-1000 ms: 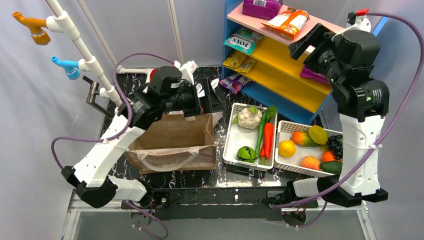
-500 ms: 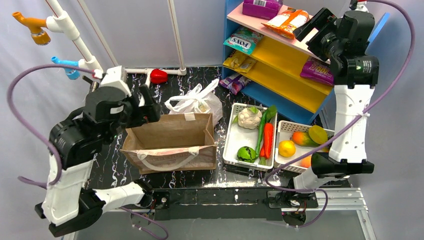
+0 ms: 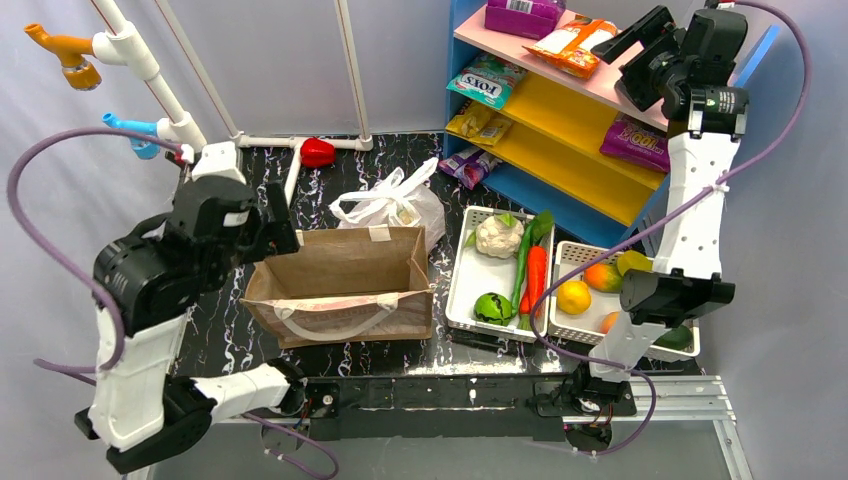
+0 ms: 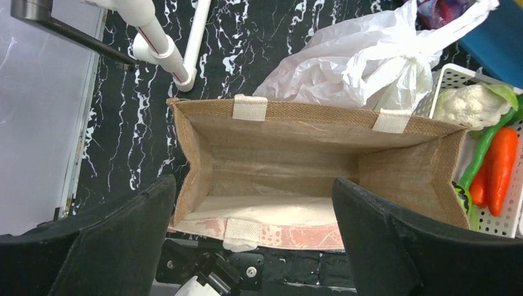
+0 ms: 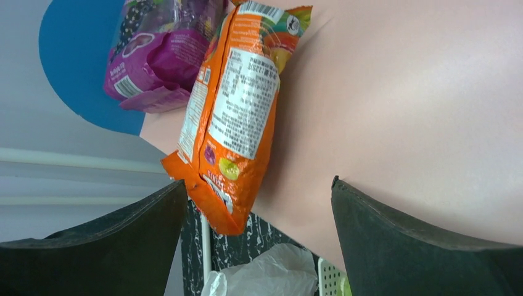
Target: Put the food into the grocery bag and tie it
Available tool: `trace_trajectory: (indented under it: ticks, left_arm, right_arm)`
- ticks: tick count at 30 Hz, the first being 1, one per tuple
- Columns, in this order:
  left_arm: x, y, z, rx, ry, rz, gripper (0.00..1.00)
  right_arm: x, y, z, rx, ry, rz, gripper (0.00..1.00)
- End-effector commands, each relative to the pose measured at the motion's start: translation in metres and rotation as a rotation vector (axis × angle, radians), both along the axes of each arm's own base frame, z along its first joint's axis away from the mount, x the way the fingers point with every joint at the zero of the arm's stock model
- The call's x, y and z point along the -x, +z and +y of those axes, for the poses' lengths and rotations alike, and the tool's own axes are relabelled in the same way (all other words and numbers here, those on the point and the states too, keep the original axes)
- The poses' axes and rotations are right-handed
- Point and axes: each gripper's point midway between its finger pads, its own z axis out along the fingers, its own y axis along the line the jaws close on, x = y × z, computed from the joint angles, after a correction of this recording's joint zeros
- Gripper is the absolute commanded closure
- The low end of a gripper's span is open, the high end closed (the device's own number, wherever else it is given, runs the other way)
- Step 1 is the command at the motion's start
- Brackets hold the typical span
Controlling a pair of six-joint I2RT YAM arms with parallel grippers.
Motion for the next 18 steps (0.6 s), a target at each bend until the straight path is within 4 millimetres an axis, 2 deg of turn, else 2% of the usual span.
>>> trace_trajectory:
  ticks: [1, 5, 9, 18]
  left_arm:
    - [0.011, -0.021, 0.008, -0.104, -0.036, 0.203, 0.02]
    - [0.005, -0.023, 0.019, -0.058, 0.009, 0.277, 0.02]
    - [-0.002, -0.023, 0.017, -0.034, 0.023, 0.291, 0.02]
    - [0.001, -0.030, 0.015, 0.012, 0.037, 0.300, 0.02]
  right_arm:
    - [-0.019, 0.026, -0.001, -0.066, 0.023, -0.093, 0.07]
    - [-0.037, 0.013, -0.005, -0.109, 0.020, -0.063, 0.06]
    - [-0.052, 0.002, -0.005, -0.174, 0.040, -0.039, 0.06]
    - [-0.079, -0.016, 0.007, -0.265, 0.110, -0.013, 0.26]
